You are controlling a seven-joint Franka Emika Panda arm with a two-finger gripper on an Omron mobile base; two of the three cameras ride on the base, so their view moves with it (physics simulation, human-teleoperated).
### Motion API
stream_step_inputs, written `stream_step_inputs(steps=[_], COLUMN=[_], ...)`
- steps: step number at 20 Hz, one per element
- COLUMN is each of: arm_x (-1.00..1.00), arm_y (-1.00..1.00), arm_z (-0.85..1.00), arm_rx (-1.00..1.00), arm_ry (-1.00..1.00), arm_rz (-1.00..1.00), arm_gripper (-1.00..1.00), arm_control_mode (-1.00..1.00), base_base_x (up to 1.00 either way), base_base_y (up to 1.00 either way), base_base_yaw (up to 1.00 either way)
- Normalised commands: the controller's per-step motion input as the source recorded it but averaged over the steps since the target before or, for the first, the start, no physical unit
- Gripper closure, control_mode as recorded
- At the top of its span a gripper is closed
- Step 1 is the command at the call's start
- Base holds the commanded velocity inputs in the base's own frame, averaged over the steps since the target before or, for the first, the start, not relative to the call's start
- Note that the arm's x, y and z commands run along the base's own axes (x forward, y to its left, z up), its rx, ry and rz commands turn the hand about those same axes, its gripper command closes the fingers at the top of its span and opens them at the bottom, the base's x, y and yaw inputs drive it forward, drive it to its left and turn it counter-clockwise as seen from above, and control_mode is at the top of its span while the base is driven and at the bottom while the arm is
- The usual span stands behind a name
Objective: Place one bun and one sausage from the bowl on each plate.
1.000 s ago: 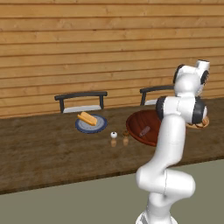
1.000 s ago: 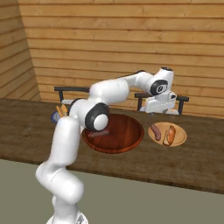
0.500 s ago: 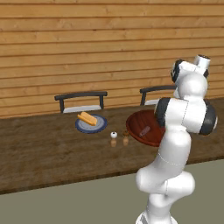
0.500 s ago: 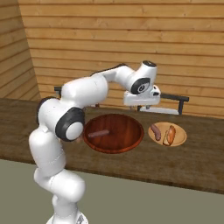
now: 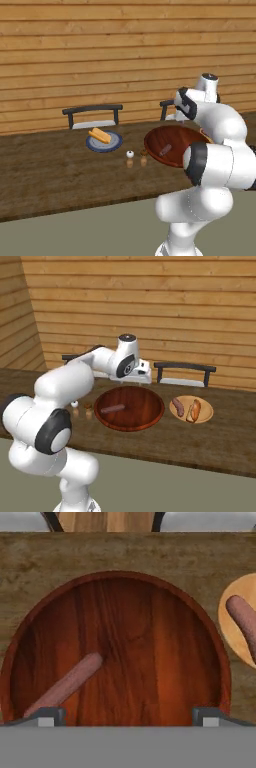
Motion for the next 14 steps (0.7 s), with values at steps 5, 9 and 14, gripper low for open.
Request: stream_step_inputs(steps=[5,9,14], arm_x=[0.04,0.38,0.18], arm_y=[0.95,0.49,0.06], arm_z=[-0.02,-0.18,-0.7], arm_rx=[0.07,0.19,0.24], arm_ry=[0.16,0.32,0.26], arm_rz=[-0.4,-0.36,-0.23], arm_gripper=[-1.0,-1.0,-1.0], arm_control_mode=[-1.0,-1.0,-1.0], base_base_x=[0.0,0.0,0.0], base_base_y=[0.0,0.0,0.0], base_base_yaw=[0.0,0.0,0.0])
